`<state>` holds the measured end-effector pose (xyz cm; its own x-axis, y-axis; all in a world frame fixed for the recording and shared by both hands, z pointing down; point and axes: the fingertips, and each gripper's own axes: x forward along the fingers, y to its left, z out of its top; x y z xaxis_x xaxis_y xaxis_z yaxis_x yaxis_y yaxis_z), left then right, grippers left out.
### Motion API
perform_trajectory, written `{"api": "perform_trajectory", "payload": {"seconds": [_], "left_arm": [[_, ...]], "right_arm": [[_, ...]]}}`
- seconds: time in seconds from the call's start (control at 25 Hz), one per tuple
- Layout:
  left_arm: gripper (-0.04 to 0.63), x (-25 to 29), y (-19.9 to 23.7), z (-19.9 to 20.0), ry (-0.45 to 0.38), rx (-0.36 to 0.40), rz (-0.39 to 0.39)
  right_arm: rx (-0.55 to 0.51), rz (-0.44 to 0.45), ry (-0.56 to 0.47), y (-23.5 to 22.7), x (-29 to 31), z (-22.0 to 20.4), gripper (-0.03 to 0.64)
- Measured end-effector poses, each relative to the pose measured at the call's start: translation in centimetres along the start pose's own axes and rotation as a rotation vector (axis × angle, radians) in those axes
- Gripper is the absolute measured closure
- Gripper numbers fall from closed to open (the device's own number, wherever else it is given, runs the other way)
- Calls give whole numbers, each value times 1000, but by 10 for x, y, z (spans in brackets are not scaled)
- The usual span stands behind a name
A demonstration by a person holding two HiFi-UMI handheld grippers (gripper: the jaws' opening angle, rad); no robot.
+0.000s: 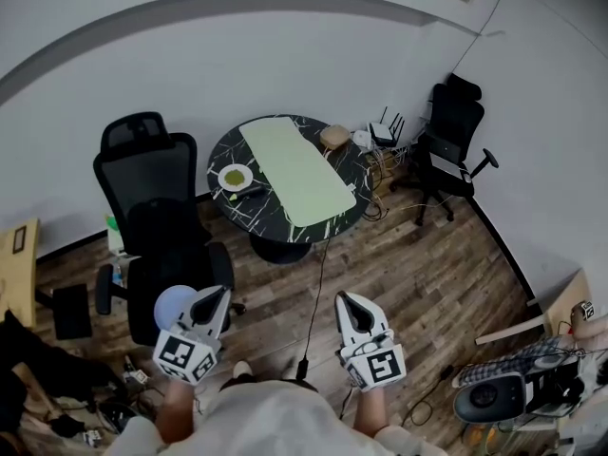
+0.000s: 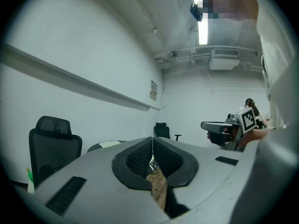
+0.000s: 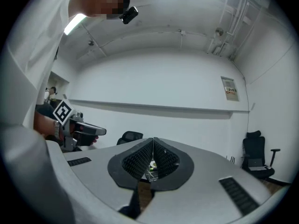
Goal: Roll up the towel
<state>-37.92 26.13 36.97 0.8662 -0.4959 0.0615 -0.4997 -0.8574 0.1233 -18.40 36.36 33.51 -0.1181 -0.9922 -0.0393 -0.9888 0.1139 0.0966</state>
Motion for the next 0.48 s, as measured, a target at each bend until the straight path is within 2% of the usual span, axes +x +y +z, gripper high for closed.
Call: {"api": "perform_trajectory", "payload": {"seconds": [0.08, 0.32, 0.48], "left_arm": [[591, 1, 0, 0, 1, 3, 0], [591, 1, 0, 1, 4, 3, 6], [590, 3, -4, 3, -3, 10, -5]], "right_arm": [[-1, -24, -8, -4, 1, 1, 624], [93, -76, -45, -27, -9, 4, 624], [64, -93, -33, -32, -10, 2, 623]]}}
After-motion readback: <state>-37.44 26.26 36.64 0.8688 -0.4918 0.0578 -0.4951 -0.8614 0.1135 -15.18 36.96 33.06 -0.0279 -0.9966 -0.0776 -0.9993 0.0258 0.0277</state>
